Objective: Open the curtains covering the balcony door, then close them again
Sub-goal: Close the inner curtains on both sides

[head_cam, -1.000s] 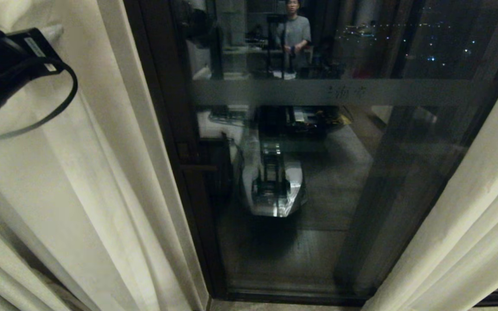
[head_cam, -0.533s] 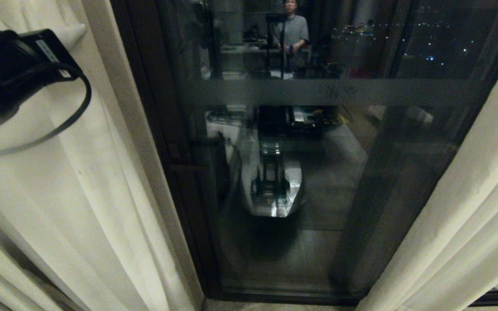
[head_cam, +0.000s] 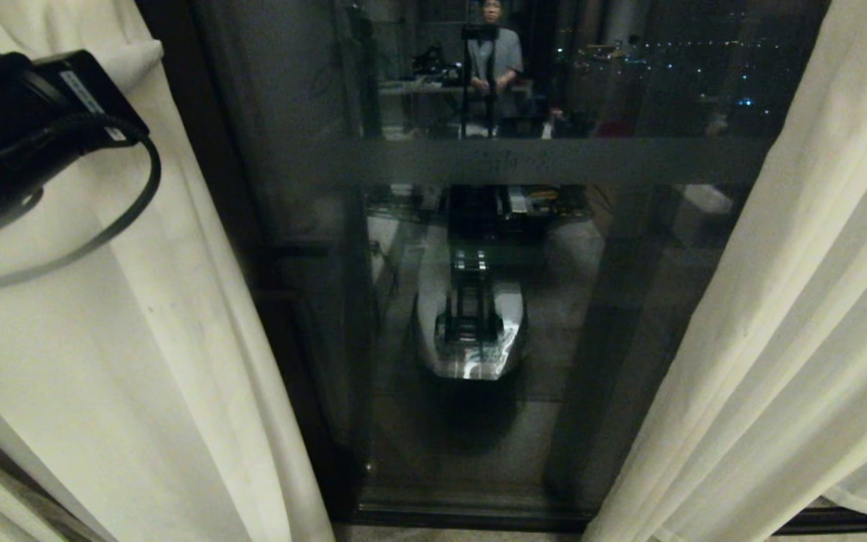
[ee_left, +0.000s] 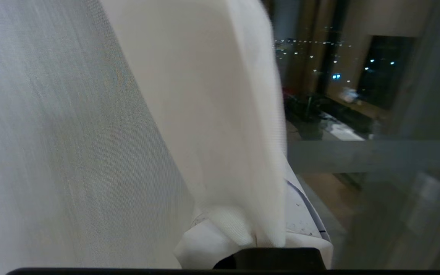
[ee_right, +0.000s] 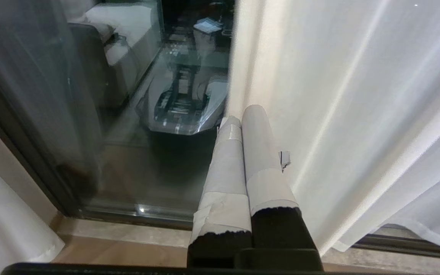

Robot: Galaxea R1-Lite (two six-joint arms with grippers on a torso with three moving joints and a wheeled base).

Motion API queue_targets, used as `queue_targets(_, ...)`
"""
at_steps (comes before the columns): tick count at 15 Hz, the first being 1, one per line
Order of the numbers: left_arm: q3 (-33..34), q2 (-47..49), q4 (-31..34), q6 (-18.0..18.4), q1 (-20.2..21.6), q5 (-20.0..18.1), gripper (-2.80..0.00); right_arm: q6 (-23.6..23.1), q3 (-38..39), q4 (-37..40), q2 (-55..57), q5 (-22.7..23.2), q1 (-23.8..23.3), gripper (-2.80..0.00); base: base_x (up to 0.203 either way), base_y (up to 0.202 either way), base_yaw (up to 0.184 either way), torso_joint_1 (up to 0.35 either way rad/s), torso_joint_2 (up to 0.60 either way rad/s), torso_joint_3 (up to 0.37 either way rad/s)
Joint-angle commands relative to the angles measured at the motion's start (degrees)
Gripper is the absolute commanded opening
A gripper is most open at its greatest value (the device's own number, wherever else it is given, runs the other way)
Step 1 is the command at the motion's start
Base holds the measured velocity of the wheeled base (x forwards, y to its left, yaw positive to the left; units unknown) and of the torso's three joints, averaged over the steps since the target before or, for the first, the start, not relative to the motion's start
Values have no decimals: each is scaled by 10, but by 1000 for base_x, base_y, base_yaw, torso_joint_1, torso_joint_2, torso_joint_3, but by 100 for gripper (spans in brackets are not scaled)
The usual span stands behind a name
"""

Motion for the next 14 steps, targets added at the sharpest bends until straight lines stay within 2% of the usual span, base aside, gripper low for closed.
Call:
queue_targets(1,7,-5,-3,-1,-7,0,-280,0,0,0,0,0,0,-280,0,-184,-2,2,2,2)
queue_targets(12,11,-13,-2,-1,-50,2,-280,0,0,0,1,0,0,-280,0,-191,1,2,3,2)
queue_targets(14,14,-26,17,-1,-62,2,-280,0,0,0,1,0,0,-280,0,-194,6,3,2,4)
